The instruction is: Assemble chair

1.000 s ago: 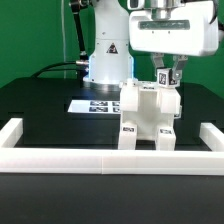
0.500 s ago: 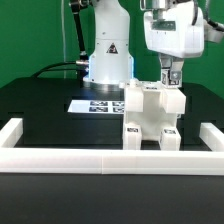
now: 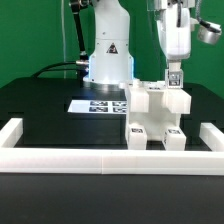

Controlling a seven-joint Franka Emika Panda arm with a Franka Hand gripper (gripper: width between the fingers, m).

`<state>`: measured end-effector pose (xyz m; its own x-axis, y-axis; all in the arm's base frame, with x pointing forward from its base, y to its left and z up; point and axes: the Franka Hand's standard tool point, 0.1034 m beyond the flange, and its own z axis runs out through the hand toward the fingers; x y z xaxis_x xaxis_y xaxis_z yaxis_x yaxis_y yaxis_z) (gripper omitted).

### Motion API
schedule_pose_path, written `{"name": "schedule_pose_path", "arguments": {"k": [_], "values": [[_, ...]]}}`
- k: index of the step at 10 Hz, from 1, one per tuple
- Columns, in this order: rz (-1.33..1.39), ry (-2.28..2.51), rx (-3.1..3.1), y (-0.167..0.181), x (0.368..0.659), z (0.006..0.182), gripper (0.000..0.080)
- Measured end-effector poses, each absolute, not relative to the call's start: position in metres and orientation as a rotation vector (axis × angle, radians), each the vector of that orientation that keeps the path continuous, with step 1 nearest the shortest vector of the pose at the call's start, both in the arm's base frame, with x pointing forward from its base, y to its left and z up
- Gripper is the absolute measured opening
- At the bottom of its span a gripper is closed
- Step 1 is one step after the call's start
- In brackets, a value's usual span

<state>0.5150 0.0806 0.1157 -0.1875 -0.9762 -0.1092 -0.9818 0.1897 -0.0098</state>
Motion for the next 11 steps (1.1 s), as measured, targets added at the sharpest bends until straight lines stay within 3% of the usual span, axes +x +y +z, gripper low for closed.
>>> {"name": "schedule_pose_path", "arguments": {"k": [8, 9, 10, 11], "values": [[0.153, 2.548, -1.648, 0.091, 0.513, 0.115, 0.0288], [0.151, 2.490, -1.732, 0.091, 0.513, 0.115, 0.0513], [0.183, 2.468, -1.787, 0.093, 0.511, 0.115, 0.0513], [0.185, 2.350, -1.934, 0.095, 0.513, 0.117, 0.0627]]}}
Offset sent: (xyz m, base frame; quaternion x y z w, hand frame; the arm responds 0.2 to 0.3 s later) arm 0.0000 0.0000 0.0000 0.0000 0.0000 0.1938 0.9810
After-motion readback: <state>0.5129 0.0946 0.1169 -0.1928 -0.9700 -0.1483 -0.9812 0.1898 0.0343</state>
